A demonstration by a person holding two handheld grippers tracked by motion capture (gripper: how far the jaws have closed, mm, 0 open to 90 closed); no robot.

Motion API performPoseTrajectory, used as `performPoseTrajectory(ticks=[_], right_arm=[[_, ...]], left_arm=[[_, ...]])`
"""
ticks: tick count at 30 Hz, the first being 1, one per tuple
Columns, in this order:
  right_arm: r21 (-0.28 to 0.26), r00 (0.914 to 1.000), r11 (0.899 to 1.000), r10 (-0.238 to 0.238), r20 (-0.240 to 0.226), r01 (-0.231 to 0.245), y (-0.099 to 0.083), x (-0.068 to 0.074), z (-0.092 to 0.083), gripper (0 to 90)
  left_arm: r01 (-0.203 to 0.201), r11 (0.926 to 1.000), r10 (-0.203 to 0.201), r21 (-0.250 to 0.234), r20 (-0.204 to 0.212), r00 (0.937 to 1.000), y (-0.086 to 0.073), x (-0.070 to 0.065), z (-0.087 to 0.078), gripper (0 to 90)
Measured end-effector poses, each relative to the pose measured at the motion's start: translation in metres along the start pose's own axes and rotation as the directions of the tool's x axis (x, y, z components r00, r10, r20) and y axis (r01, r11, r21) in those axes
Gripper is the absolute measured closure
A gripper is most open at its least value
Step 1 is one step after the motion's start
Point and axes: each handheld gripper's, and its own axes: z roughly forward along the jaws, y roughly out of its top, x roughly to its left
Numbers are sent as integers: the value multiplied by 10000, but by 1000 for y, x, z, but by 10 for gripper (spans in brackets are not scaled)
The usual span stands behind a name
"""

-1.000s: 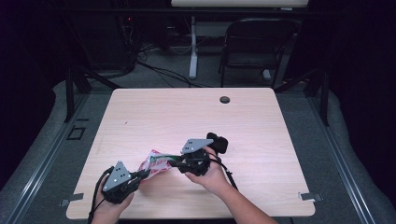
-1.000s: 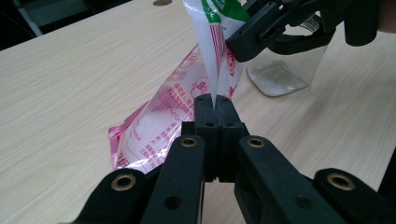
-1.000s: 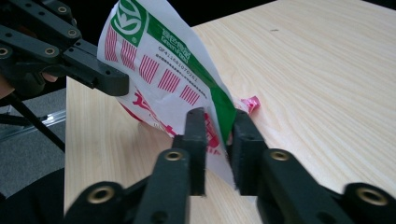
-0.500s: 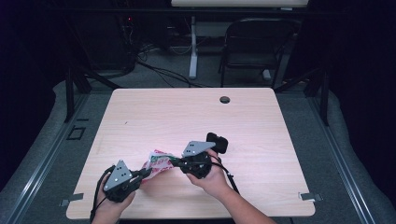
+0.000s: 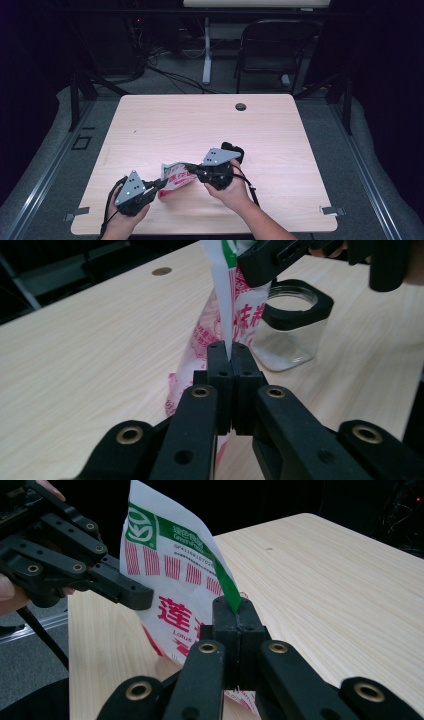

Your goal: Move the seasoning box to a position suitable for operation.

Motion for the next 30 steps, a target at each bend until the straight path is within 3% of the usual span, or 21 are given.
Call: performPoseTrajectory(ticks=[5,6,8,9,12,14,19,25,30], right_arm=[[38,9999,9999,129,-103,-129,-4,-3,-1,900],[-6,9998,9999,164,-126,-165,-4,-3,-2,900],[-19,9997,9998,207,-148,-207,-4,-3,-2,900],[-37,9996,9998,210,-193,-211,-5,-3,-1,900],[-82,9994,9996,251,-217,-253,-5,-3,-2,900],[-110,9993,9994,312,-222,-315,-7,-4,-2,900],[-101,9995,9995,290,-139,-291,-8,-2,-4,900],[-111,9995,9996,276,-151,-278,-8,-2,-4,900],[-145,9993,9994,312,-181,-315,-8,-2,-4,900]], left_arm=[[397,9990,-406,195,485,9980,-7,5,6,719],[449,9983,-467,363,519,9976,-8,5,8,659],[340,9979,-365,553,447,9983,-13,5,13,623],[290,9976,-320,621,476,9984,-15,6,15,541],[396,9958,-433,825,440,9981,-20,12,24,473],[739,9926,-798,958,586,9951,-24,15,30,459],[837,9852,-932,1498,576,9940,-31,16,41,428],[505,9817,-609,1835,514,9968,-36,14,50,418],[734,9774,-810,1983,307,9962,-41,19,55,387]])
